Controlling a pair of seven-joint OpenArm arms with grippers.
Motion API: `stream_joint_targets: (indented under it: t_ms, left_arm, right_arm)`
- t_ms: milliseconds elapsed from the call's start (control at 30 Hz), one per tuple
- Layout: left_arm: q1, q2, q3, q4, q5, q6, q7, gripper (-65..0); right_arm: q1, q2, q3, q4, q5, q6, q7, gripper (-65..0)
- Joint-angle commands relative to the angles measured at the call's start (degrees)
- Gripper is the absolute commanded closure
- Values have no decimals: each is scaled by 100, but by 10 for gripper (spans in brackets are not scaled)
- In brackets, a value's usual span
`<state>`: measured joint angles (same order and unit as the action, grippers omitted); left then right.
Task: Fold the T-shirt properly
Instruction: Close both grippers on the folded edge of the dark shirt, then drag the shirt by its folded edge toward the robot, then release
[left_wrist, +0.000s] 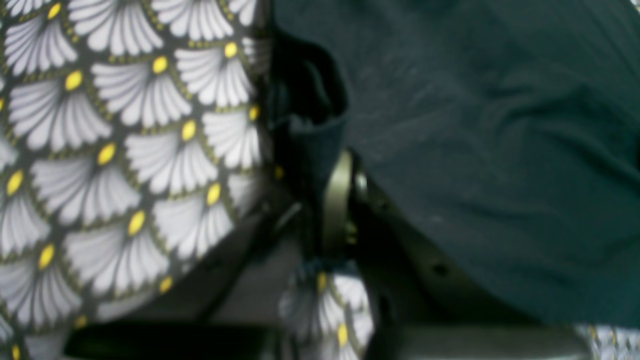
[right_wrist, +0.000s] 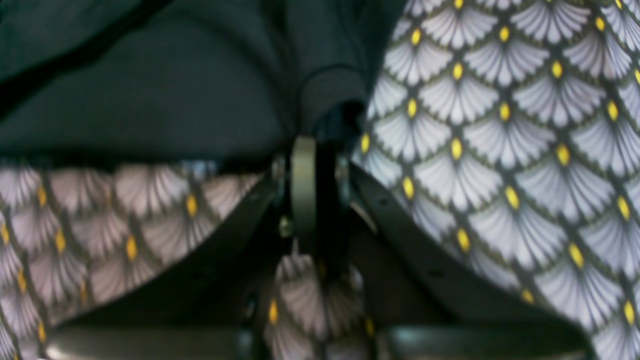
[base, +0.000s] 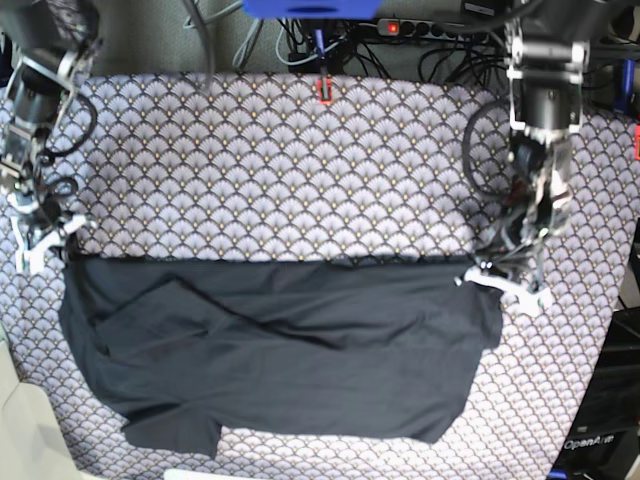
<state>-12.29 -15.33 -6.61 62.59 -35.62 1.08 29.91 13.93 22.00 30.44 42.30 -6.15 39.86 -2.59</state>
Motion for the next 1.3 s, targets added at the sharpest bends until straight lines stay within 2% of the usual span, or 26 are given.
stream_joint_targets:
  t_ms: [0,167,433,567,733,867,1067,1267]
  left_arm:
    - [-94,-89,-178,383,14,-7,-59,0]
    - [232,-89,-679,1262,41,-7,679,0]
    - [988,-106,-1260,2097,58,-16,1277,0]
    - [1524,-106,-1383,2510,32,-16,1286,0]
    - [1964,-115,-1462,2862,41,-16,1277,0]
    - [2385,-115,-1699,3223,14,-16,1286,0]
    - [3001,-106,-1928,3636,14,-25,1286,0]
    - [3687,-54,-2253,3908,14,-25,1259,0]
  right_arm:
    - [-114,90,20,152,-215,14,-370,0]
    - [-668,-59,20,873,-207,14,-378,0]
    - [-1969,-437,29,2438,-207,14,-343,0]
    - [-2523,-648,345,3036,-207,14,-326,0]
    - [-2734,-1079,1427,3431,-224,14,-317,0]
    - [-2857,-1193,2042,3440,-233,14,-317,0]
    - [-3209,-1325,2156,3440,-233,14,-255,0]
    - [-3525,-1686,2165,3440,-233,14,501,0]
